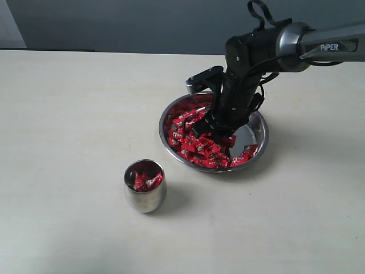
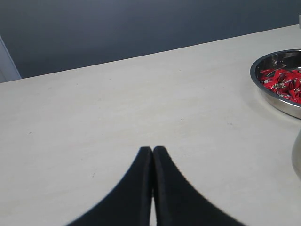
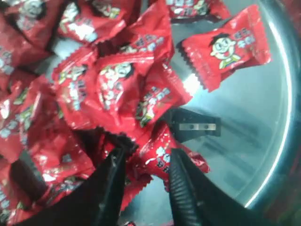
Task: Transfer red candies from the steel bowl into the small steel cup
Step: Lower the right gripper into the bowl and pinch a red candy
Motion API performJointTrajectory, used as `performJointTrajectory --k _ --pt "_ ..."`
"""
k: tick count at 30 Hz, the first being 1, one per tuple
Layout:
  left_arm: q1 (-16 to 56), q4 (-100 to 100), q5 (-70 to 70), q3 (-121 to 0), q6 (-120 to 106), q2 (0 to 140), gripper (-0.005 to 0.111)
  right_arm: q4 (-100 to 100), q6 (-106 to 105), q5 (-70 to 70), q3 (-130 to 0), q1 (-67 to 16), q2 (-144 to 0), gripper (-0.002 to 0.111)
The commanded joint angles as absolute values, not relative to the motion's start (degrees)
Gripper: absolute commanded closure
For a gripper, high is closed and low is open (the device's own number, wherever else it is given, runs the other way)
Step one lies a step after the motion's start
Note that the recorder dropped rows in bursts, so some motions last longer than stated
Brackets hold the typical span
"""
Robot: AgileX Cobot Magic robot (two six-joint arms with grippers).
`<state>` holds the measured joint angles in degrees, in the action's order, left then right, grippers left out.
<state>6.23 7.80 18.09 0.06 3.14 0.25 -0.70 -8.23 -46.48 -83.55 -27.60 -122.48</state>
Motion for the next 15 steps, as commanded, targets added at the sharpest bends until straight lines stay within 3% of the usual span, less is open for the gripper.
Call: performJointTrajectory --k 1,11,13,15 --pt "6.66 7.76 17.69 0.00 3.46 0.00 0.106 1.93 -4.84 -43.95 -83.67 -27.31 -123.36 0.076" --pt "6.66 7.76 17.69 0.00 3.46 0.00 0.106 1.98 -4.84 -44.31 -83.67 -27.31 -123.80 0.077" --pt "6.66 7.76 17.69 0.00 3.46 0.00 0.106 1.98 -4.84 -44.41 -83.67 -27.31 -123.80 0.085" --pt "6.66 7.76 17.69 0.00 3.46 0.00 0.106 1.98 -4.66 -44.41 -83.67 -27.31 -123.80 0.101"
